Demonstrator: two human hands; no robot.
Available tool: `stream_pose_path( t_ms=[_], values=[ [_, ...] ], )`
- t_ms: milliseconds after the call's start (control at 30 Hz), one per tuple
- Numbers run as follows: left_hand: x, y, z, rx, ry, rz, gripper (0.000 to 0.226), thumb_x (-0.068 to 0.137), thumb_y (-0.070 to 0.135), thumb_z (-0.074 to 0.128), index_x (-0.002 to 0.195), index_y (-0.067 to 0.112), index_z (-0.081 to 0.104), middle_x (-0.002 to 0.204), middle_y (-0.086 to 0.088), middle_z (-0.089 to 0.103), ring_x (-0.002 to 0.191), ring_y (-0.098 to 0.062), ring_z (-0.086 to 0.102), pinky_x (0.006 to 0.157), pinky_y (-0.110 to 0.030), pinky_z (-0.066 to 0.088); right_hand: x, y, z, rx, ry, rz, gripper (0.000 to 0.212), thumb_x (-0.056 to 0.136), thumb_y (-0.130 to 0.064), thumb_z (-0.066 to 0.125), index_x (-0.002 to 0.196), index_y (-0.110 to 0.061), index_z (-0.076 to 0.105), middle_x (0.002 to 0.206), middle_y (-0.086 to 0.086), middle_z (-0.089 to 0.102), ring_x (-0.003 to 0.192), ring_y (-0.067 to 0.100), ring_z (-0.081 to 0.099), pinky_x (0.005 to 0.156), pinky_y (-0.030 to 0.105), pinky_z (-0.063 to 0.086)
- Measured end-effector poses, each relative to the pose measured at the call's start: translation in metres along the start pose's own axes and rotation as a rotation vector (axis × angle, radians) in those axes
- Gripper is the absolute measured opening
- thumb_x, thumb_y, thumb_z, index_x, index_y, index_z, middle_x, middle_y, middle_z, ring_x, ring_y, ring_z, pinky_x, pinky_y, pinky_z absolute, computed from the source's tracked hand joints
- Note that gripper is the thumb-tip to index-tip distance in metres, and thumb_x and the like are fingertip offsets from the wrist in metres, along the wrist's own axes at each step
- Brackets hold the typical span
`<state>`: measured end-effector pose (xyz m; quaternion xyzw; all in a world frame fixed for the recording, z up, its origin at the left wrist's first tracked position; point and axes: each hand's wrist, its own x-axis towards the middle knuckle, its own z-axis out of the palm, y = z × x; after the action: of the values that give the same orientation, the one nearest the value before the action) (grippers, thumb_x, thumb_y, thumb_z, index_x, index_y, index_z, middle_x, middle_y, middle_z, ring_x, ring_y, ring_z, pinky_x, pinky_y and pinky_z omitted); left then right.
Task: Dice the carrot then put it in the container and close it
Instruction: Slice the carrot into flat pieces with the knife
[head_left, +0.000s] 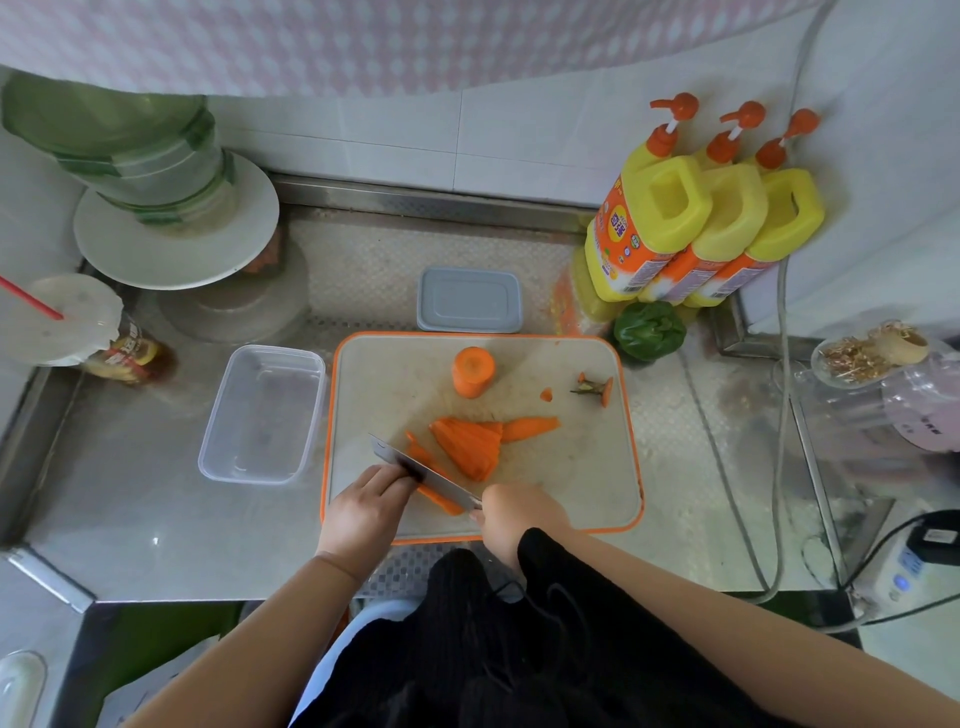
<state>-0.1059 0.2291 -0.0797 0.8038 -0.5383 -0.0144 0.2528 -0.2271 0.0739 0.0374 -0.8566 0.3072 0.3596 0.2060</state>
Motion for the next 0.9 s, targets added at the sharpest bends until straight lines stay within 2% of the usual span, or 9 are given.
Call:
stream_pose_path(
  t_ms=[67, 167, 233, 467, 633, 800, 900],
  values=[
    [-0.001, -0.001, 0.002, -0.004, 0.006, -0.003, 0.027, 0.076, -0.004, 0.068, 0.099, 0.009, 0.075, 0.100, -0.005, 0.070, 0.090, -0.022, 0.063, 0.060, -0.033, 0.060, 0.001, 0.000, 0.001, -0.009, -0.004, 0.002, 0.033, 0.103, -0.031, 0.040, 0.116, -0.008, 0.059, 0.112, 0.010, 0.064, 0.104, 0.029, 0.061, 0.079, 0.034, 0.045],
    [-0.001, -0.001, 0.003, -0.005, 0.008, 0.012, 0.027, 0.084, 0.009, 0.052, 0.098, 0.009, 0.075, 0.100, -0.005, 0.070, 0.090, -0.021, 0.061, 0.060, -0.033, 0.059, 0.003, -0.001, 0.003, -0.012, -0.005, 0.007, 0.032, 0.103, -0.030, 0.040, 0.116, -0.007, 0.058, 0.112, 0.011, 0.064, 0.104, 0.029, 0.061, 0.081, 0.034, 0.046],
    [-0.001, -0.002, 0.003, -0.006, 0.014, 0.018, 0.030, 0.085, 0.012, 0.048, 0.097, 0.009, 0.075, 0.100, -0.005, 0.070, 0.089, -0.023, 0.063, 0.061, -0.033, 0.059, 0.005, -0.001, 0.006, -0.009, -0.011, 0.010, 0.032, 0.103, -0.030, 0.040, 0.116, -0.007, 0.059, 0.112, 0.011, 0.064, 0.103, 0.029, 0.062, 0.083, 0.035, 0.047],
    [-0.003, -0.002, 0.005, 0.002, 0.015, 0.013, 0.030, 0.086, 0.013, 0.049, 0.100, 0.009, 0.075, 0.102, -0.006, 0.069, 0.091, -0.024, 0.064, 0.064, -0.034, 0.060, 0.011, -0.003, 0.013, 0.026, -0.017, -0.003, 0.032, 0.103, -0.029, 0.039, 0.114, -0.007, 0.059, 0.108, 0.011, 0.065, 0.101, 0.029, 0.062, 0.080, 0.035, 0.046],
    [-0.003, -0.001, 0.003, -0.013, 0.004, 0.007, 0.029, 0.086, 0.013, 0.051, 0.102, 0.011, 0.074, 0.104, -0.005, 0.068, 0.094, -0.022, 0.063, 0.065, -0.033, 0.060, 0.012, -0.001, 0.023, 0.053, -0.006, -0.024, 0.038, 0.105, -0.032, 0.034, 0.112, -0.005, 0.058, 0.107, 0.013, 0.065, 0.099, 0.031, 0.062, 0.072, 0.031, 0.040],
    [-0.002, 0.003, -0.001, -0.013, 0.013, 0.005, 0.031, 0.085, 0.011, 0.049, 0.101, 0.011, 0.075, 0.103, -0.004, 0.069, 0.094, -0.021, 0.061, 0.065, -0.031, 0.059, 0.013, -0.001, 0.027, 0.064, 0.003, -0.018, 0.039, 0.104, -0.036, 0.032, 0.113, -0.006, 0.057, 0.109, 0.013, 0.065, 0.100, 0.030, 0.062, 0.073, 0.031, 0.040],
    [0.000, 0.003, -0.002, -0.006, 0.002, 0.006, 0.029, 0.085, 0.013, 0.050, 0.099, 0.010, 0.075, 0.101, -0.005, 0.069, 0.092, -0.022, 0.061, 0.062, -0.033, 0.059, 0.015, -0.001, 0.021, 0.115, -0.011, -0.001, 0.037, 0.103, -0.038, 0.036, 0.108, -0.008, 0.057, 0.103, 0.011, 0.064, 0.099, 0.029, 0.062, 0.075, 0.032, 0.042]
  ],
)
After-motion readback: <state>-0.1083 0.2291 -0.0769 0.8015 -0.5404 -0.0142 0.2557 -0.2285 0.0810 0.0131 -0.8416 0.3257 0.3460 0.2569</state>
